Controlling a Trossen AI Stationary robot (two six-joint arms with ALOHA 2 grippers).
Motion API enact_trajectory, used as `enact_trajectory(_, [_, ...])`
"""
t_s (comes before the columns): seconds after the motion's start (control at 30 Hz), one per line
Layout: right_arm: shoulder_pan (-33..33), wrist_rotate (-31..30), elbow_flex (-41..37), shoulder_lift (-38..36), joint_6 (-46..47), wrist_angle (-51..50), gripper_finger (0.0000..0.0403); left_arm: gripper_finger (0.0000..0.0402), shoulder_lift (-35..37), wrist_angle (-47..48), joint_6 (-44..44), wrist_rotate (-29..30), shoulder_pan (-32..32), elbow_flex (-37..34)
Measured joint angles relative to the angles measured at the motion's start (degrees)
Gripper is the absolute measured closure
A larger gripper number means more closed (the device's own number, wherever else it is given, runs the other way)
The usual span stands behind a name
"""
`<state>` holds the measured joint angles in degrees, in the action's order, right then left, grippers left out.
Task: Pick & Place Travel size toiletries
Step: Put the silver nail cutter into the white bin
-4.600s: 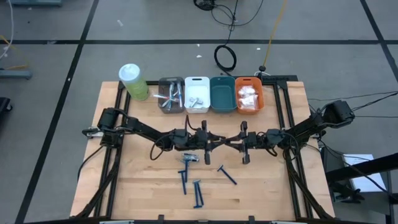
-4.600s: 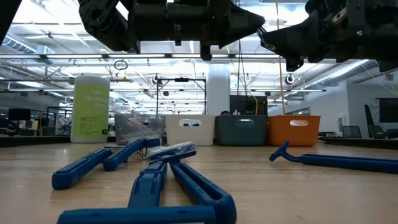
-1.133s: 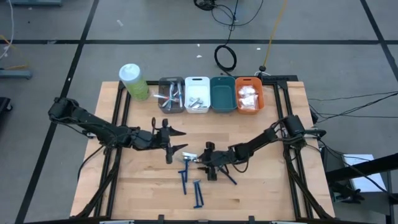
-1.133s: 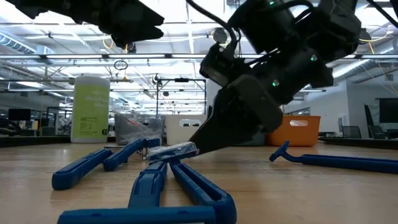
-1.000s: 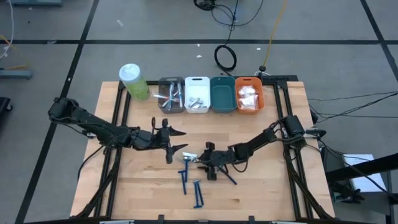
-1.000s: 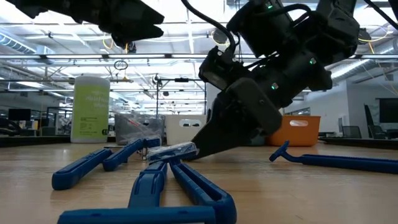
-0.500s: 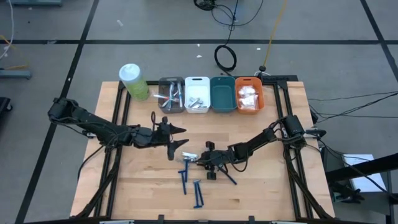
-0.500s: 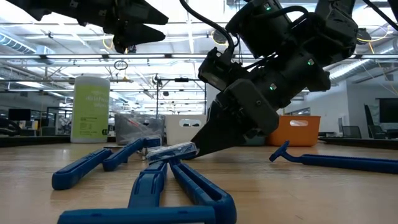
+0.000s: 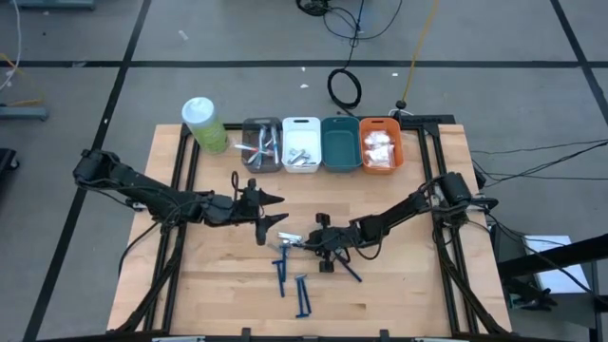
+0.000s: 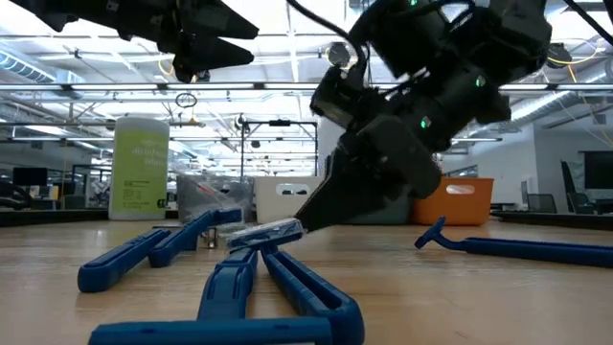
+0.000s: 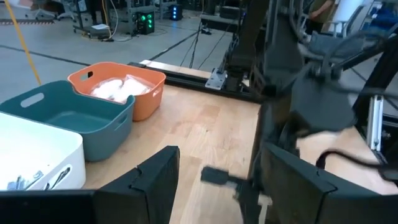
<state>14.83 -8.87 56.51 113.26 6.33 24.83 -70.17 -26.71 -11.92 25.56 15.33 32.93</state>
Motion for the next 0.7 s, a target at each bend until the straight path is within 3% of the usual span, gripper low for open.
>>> enact_trajectory(0.2, [0.3, -4.6, -1.6, -6.9, -0.4, -8.0, 0.0366, 0.0179, 0.0, 0.0, -2.9, 0.0, 0.0, 0.0])
enact_trajectory(0.4, [-0.2, -7.6, -9.6, -15.1, -0.1, -4.7, 0.0366, 0.0178, -2.2, 4.4, -1.3, -2.4, 0.2, 0.1])
enact_trajectory(0.57, [-0.2, -7.4, -15.6, -20.7, -0.2, -2.3, 0.0366, 0.0179, -9.0, 3.9, -1.5, -3.8, 0.2, 0.2])
enact_trajectory(0.7, [-0.2, -7.4, -17.5, -22.3, 0.2, -2.3, 0.0366, 0.0179, -16.1, 4.7, -4.5, -8.9, -0.4, 3.9])
